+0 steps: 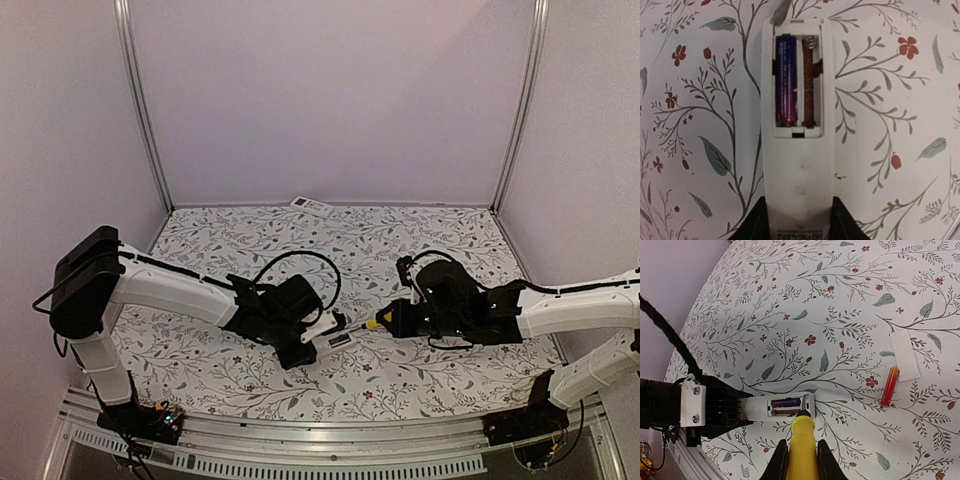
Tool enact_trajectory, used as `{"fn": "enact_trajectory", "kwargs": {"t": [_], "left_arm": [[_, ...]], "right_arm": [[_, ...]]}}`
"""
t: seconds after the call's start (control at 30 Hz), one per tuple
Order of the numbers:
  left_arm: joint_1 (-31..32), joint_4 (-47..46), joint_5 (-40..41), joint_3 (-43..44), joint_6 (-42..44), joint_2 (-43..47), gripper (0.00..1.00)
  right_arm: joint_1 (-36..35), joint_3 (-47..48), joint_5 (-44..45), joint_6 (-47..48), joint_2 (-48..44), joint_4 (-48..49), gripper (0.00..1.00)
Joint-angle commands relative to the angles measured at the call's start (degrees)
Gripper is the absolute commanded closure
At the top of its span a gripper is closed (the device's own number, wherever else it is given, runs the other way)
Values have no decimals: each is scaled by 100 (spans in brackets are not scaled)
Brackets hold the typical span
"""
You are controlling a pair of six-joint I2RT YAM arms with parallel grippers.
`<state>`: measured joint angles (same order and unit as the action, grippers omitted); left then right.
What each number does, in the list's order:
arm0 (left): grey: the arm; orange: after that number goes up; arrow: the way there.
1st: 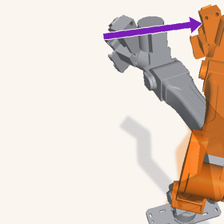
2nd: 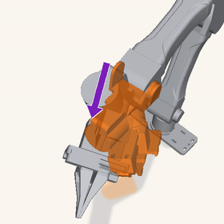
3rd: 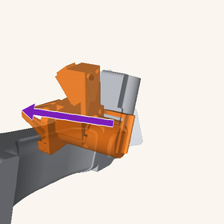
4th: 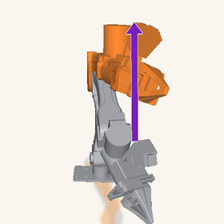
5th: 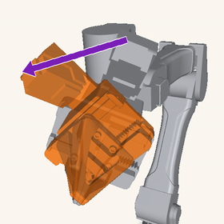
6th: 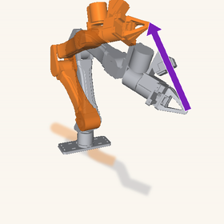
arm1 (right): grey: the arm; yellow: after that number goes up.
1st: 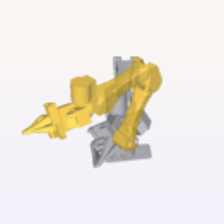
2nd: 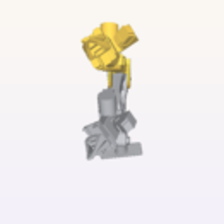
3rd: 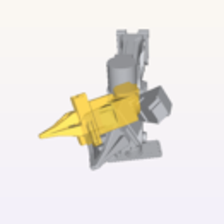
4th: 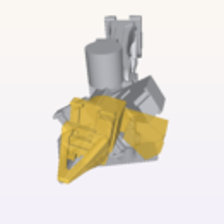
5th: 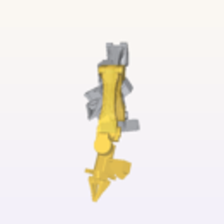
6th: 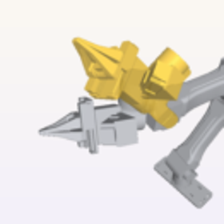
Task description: Unload the batteries from the remote control
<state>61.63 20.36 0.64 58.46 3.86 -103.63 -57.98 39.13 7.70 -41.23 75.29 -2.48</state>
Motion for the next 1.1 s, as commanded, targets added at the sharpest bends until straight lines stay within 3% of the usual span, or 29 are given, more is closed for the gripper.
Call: {"fn": "enact_trajectory", "kwargs": {"t": [0.0, 1.07], "left_arm": [[159, 119, -126, -27, 49, -197, 80], [166, 142, -102, -5, 53, -232, 80]], "right_arm": [[-47, -40, 102, -87, -127, 142, 100], [-73, -46, 82, -131, 115, -137, 100]]}}
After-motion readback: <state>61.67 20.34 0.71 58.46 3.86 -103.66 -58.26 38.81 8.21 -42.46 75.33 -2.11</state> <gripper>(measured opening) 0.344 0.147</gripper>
